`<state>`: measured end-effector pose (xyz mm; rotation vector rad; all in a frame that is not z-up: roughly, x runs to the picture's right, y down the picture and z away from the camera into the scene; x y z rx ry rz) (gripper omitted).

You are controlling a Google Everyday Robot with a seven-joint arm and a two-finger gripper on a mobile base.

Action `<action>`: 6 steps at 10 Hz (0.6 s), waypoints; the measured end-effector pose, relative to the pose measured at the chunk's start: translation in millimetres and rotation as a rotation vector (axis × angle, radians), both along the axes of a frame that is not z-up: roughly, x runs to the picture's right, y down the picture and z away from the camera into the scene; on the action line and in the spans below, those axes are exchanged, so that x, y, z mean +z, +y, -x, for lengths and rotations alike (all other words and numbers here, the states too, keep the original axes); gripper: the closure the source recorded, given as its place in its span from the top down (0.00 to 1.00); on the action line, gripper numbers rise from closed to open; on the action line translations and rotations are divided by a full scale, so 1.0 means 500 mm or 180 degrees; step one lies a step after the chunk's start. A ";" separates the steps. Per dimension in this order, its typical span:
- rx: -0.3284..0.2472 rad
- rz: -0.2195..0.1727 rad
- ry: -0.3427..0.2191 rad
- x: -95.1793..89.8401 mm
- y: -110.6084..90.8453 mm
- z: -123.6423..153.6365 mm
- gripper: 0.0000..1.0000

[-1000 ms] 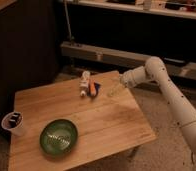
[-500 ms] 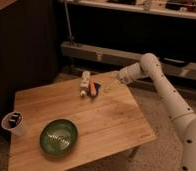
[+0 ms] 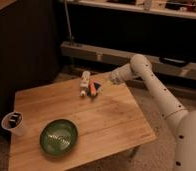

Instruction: Place the pepper in the ceramic bowl

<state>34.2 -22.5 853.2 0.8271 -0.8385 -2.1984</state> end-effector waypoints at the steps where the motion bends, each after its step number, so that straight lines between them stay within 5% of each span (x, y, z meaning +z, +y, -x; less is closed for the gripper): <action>1: -0.0021 -0.0011 0.0081 0.008 0.013 0.014 0.80; 6: 0.0085 -0.0102 0.0444 0.046 0.035 0.062 0.80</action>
